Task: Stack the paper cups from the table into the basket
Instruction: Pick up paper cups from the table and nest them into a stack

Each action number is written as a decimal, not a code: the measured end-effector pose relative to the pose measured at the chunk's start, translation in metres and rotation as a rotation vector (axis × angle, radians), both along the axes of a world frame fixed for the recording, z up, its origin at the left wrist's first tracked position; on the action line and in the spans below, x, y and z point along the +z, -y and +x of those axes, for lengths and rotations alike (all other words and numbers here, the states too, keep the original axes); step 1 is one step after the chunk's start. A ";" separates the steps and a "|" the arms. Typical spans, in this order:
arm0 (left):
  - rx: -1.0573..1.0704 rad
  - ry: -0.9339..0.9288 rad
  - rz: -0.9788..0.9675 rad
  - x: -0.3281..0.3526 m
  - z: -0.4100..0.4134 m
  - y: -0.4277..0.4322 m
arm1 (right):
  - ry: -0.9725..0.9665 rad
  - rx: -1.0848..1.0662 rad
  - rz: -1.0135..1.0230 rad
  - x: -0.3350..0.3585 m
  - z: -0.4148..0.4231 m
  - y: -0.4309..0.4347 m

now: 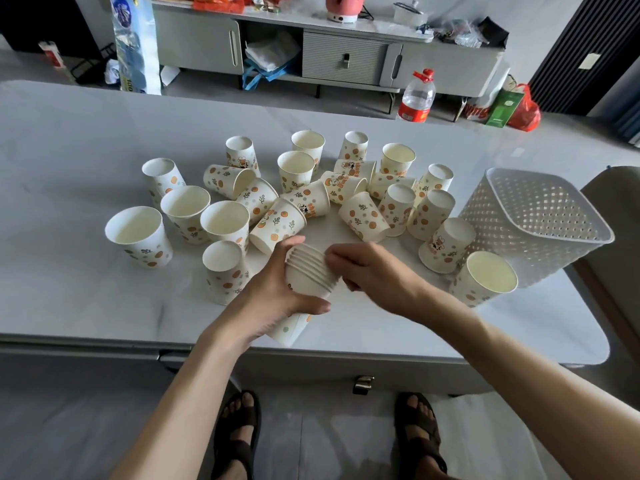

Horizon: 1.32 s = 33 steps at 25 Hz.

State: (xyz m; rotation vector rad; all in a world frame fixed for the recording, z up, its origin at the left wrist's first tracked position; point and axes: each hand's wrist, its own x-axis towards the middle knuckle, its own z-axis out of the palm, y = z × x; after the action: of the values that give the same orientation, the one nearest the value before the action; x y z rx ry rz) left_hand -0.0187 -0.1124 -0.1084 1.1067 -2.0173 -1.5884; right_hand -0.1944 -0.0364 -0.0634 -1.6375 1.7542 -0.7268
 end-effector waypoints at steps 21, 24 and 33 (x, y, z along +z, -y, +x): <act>0.090 -0.089 0.041 -0.003 -0.008 0.005 | -0.783 -0.271 0.030 -0.028 -0.071 0.062; 0.083 -0.097 0.030 0.000 -0.011 0.002 | -0.661 -0.211 0.130 -0.026 -0.068 0.041; -0.081 -0.064 0.018 0.002 -0.026 -0.010 | 0.071 -0.567 -0.477 -0.003 -0.043 -0.030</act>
State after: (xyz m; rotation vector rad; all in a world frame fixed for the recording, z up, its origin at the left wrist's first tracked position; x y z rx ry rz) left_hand -0.0445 -0.1026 -0.1068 0.9793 -2.0327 -1.6631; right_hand -0.2378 -0.0067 -0.0662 -1.3570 2.1263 -1.5423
